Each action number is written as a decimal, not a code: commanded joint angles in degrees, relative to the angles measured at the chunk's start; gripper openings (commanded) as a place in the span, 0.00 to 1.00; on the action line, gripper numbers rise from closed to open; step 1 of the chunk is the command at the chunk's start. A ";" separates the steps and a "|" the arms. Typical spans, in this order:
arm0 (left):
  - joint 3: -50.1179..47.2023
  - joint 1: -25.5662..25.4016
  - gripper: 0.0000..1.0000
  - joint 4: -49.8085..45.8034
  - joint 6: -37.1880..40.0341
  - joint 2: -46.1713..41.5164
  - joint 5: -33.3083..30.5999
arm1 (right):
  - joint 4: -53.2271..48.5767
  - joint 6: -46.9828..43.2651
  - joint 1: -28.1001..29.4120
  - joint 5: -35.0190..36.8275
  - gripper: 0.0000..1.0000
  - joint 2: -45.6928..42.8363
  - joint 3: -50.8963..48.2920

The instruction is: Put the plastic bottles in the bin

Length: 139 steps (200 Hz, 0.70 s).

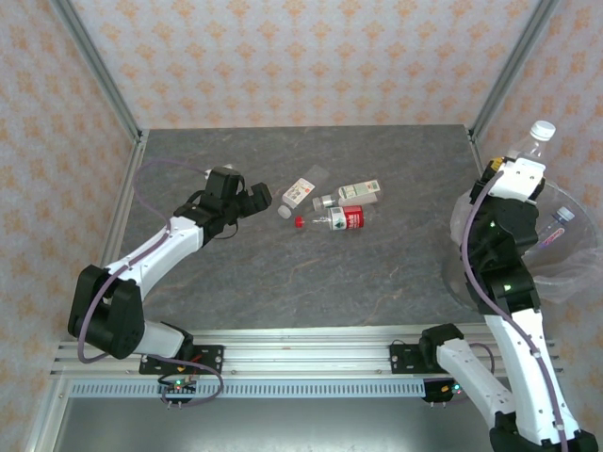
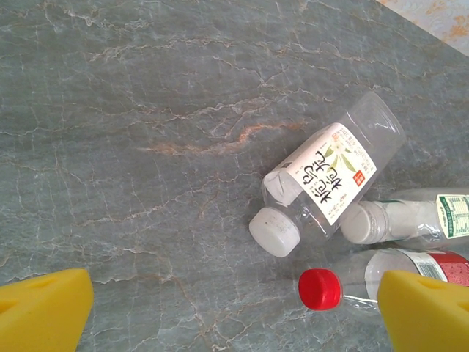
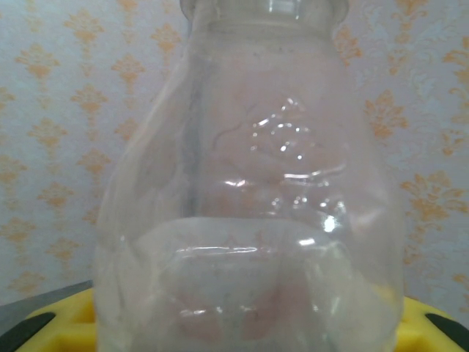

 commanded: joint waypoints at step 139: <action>4.16 0.38 1.00 -1.54 0.35 2.05 2.74 | -9.93 15.26 -20.41 3.26 0.83 6.25 -6.27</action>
